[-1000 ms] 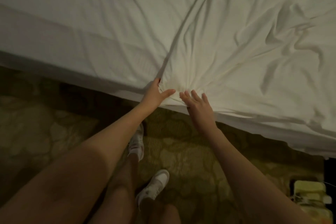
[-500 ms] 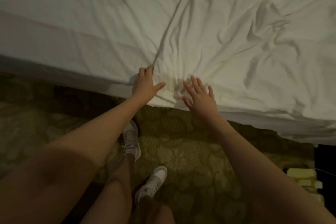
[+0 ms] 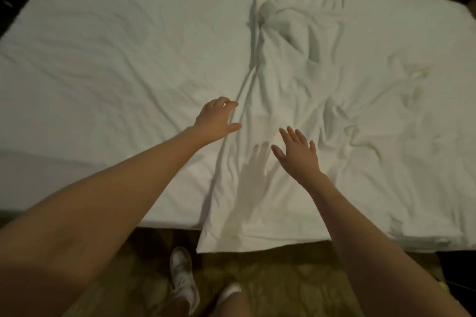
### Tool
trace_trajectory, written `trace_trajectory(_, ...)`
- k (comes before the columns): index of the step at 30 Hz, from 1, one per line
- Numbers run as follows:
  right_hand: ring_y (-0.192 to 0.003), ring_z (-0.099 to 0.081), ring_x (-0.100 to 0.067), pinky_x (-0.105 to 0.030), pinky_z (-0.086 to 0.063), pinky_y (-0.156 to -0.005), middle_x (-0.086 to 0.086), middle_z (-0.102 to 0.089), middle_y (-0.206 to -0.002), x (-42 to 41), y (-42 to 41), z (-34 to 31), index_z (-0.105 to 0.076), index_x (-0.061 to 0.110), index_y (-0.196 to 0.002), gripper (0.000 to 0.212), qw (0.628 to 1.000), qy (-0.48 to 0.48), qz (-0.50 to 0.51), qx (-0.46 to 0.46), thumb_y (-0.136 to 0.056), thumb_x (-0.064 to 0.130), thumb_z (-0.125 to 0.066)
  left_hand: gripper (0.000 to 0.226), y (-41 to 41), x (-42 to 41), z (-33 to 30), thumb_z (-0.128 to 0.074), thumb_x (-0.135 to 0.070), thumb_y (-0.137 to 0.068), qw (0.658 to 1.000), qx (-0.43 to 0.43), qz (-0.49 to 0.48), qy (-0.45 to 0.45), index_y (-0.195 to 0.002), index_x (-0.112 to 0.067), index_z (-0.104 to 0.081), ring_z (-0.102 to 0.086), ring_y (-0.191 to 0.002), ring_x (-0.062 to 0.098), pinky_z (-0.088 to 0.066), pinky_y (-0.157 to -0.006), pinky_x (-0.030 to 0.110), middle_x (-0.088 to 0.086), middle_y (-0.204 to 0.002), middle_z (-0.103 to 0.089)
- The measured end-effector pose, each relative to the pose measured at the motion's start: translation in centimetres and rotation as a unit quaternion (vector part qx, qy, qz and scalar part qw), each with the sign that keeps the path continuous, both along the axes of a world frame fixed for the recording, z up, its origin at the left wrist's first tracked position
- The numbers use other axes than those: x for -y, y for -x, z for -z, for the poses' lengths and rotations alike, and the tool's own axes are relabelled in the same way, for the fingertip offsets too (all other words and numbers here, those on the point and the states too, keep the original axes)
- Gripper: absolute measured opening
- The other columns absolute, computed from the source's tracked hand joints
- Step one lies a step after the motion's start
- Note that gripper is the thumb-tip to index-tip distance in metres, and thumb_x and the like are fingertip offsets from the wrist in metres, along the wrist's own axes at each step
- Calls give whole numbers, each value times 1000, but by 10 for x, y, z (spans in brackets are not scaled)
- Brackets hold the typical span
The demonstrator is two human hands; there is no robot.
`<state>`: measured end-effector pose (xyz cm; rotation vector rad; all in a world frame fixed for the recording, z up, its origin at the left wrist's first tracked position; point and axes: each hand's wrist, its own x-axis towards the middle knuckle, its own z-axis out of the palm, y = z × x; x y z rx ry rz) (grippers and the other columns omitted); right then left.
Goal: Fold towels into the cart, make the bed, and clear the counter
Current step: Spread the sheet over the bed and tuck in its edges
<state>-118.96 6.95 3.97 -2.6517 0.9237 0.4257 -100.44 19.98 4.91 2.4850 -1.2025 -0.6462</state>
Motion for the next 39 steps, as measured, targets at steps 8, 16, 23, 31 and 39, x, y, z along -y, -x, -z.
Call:
trace_trajectory(8, -147, -5, -20, -49, -6, -116, -1, -14, -159, 87, -76, -38, -22, 20, -150, 56, 999, 16, -6, 42, -100, 42, -35, 62, -73, 84, -42, -55, -40, -93, 1000, -5, -3, 1, -145, -14, -32, -29, -135, 29, -22, -110, 34, 11, -147, -33)
trace_trajectory(16, -147, -6, -20, -50, -7, -116, -1, -14, -159, 171, -140, -72, -23, 20, -149, 56, 998, 13, -37, 42, -100, 44, -34, 58, -136, 136, -67, -54, -37, -94, 998, -19, -60, -24, -143, -13, -35, -33, -133, 30, -28, -109, 36, 13, -145, -37)
trace_trajectory(23, -146, -7, -20, -49, -9, -116, -1, -13, -159, 226, -196, -86, -24, 20, -149, 56, 998, 18, -31, 49, -100, 44, -35, 60, -195, 206, -67, -54, -36, -94, 998, -28, -38, -33, -144, -10, -34, -38, -130, 32, -32, -107, 40, 16, -142, -40)
trace_trajectory(31, -147, -6, -18, -47, -9, -116, 2, -11, -160, 288, -306, -43, -22, 22, -149, 58, 999, 4, -22, 25, -99, 46, -38, 54, -312, 313, -24, -53, -26, -96, 996, -80, -10, -21, -144, -11, -33, -37, -130, 30, -34, -104, 39, 14, -142, -40)
trace_trajectory(39, -146, -10, -17, -50, -6, -115, 2, -21, -157, 364, -429, 50, -31, 20, -145, 81, 998, -50, -30, 20, -79, 53, -66, 56, -402, 393, 78, -63, -6, -87, 985, -148, 86, 10, -138, -22, -45, -39, -128, 22, -34, -106, 35, 5, -140, -42)
